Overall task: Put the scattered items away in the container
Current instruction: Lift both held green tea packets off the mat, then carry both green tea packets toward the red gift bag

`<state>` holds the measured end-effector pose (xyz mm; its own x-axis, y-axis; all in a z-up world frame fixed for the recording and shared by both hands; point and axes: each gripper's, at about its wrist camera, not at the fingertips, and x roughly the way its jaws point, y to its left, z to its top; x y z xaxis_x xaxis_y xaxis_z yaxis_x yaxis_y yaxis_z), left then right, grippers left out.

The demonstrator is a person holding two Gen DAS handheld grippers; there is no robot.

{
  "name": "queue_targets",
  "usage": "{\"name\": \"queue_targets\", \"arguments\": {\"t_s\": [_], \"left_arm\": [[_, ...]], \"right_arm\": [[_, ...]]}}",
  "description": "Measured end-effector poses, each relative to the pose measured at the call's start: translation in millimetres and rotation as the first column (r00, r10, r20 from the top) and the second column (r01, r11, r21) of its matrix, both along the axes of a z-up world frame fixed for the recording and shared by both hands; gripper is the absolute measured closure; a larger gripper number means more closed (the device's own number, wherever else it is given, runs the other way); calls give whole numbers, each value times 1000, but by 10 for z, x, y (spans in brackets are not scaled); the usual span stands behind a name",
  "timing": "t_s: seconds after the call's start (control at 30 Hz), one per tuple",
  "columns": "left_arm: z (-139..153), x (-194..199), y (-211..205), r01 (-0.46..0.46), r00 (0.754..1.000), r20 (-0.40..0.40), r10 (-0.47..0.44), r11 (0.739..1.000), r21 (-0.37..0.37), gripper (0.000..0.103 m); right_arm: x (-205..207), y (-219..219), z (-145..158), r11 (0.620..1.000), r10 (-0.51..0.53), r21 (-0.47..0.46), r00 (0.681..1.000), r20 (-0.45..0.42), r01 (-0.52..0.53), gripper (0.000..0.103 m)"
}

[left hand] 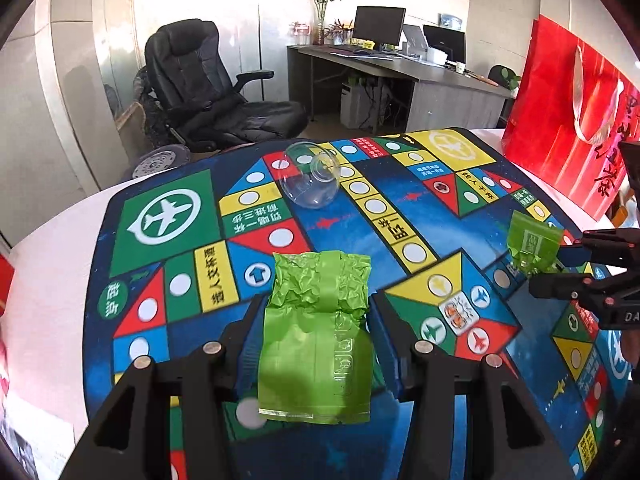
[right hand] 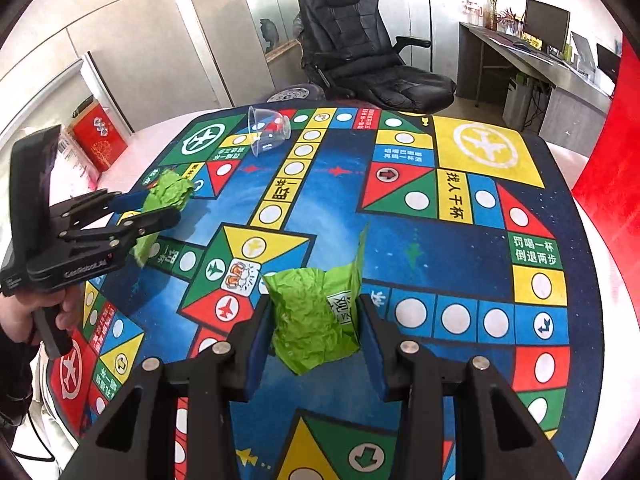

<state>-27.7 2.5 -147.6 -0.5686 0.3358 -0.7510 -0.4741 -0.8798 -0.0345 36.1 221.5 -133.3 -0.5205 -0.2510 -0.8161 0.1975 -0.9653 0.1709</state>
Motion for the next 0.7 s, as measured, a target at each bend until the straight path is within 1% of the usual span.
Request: {"name": "queue_targets", "arguments": {"t_s": [0.07, 0.2, 0.27, 0.4, 0.53, 0.63, 0.7], "left_arm": [[-7, 47, -15, -10, 1000, 7, 10, 1000, 18, 49], [-29, 101, 12, -15, 1000, 13, 15, 1000, -3, 49], [1, 149, 8, -26, 1000, 10, 26, 1000, 5, 49], [72, 283, 40, -60, 998, 10, 60, 998, -9, 49], [163, 505, 135, -65, 998, 16, 65, 997, -40, 49], [273, 714, 183, -73, 997, 20, 73, 997, -31, 49], [344, 897, 245, -55, 998, -8, 55, 996, -64, 49]], "right_arm": [[15, 18, -20, 1000, -11, -4, 1000, 8, 11, 59], [31, 21, -24, 1000, -22, 3, 1000, 6, 22, 59], [46, 15, -5, 1000, -25, 7, 1000, -1, 25, 59], [101, -2, 48, 999, -29, 18, 1000, -8, 29, 59], [216, 46, 161, 999, -42, 12, 999, -23, 42, 59], [394, 130, 275, 999, -51, 4, 998, -32, 52, 59], [564, 205, 346, 998, -57, 6, 998, -27, 58, 59]]}}
